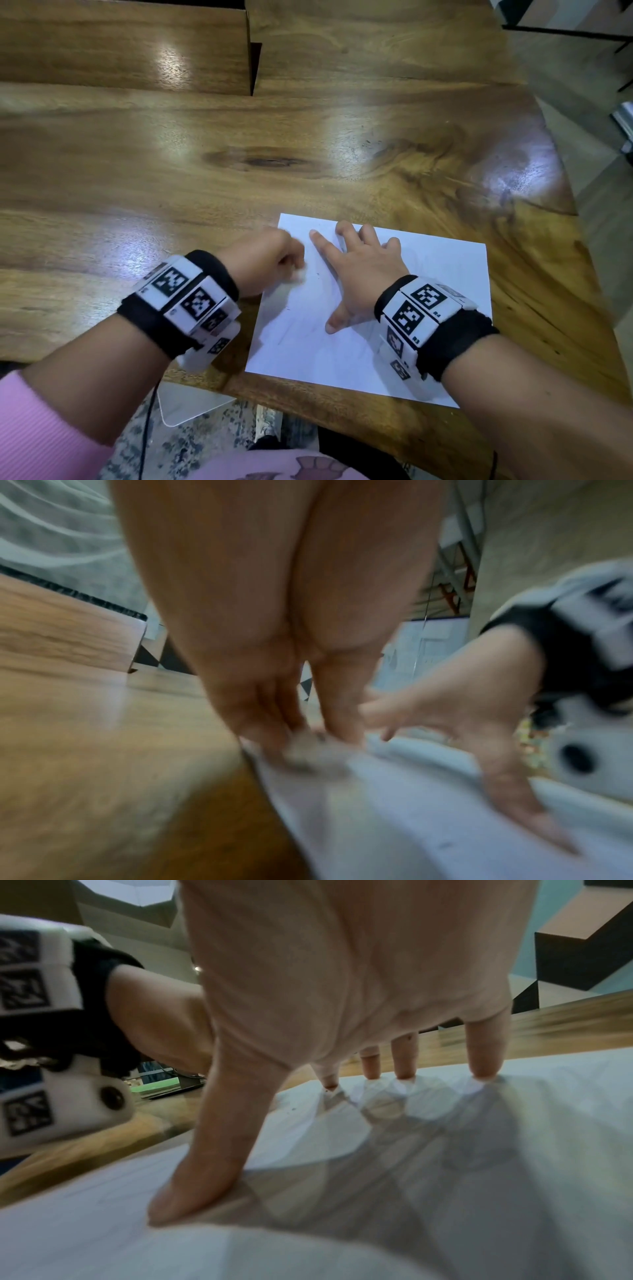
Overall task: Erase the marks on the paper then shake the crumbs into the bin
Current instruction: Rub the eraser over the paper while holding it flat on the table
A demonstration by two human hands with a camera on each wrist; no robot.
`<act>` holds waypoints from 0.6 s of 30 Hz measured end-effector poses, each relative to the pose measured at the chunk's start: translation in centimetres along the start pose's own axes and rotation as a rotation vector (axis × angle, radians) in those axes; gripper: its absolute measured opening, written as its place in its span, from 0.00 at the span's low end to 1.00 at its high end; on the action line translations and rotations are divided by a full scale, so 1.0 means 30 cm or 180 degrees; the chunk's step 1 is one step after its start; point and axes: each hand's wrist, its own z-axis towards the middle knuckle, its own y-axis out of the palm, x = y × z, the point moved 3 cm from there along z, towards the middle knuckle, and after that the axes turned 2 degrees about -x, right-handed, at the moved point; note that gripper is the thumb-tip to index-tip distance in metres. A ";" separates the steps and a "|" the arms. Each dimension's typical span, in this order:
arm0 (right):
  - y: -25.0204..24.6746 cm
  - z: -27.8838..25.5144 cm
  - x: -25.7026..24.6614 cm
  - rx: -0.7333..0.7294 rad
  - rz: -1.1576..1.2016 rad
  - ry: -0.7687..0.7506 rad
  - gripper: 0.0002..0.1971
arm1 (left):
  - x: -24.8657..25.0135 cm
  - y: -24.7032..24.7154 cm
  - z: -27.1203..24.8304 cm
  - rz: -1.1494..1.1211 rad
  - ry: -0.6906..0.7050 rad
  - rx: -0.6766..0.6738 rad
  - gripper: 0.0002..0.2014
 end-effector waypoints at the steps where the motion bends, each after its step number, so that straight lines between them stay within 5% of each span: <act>1: -0.001 -0.001 0.000 0.0000 -0.0006 0.0001 0.69 | -0.001 -0.017 0.014 -0.0065 -0.0072 0.0396 0.04; 3: -0.002 -0.004 0.000 -0.0002 -0.0022 0.0000 0.69 | 0.004 -0.026 0.017 -0.0110 -0.0150 0.0820 0.06; 4: -0.003 -0.003 0.000 -0.0005 -0.0024 -0.0003 0.69 | 0.007 -0.018 0.008 -0.0039 -0.0109 0.0687 0.05; 8: -0.001 0.000 0.001 0.0000 0.0001 0.0005 0.69 | 0.017 0.045 -0.053 0.0293 0.0127 -0.0660 0.02; 12: -0.001 -0.001 0.001 0.0006 0.0020 -0.0001 0.69 | 0.010 0.015 -0.018 -0.0067 -0.0023 0.0482 0.04; 14: -0.002 -0.002 0.002 -0.0004 0.0014 -0.0008 0.69 | 0.011 0.021 -0.021 -0.0079 -0.0019 0.0612 0.03; 18: 0.001 -0.001 0.002 0.0006 0.0057 -0.0012 0.69 | 0.018 0.068 -0.082 0.0234 0.0182 -0.0615 0.01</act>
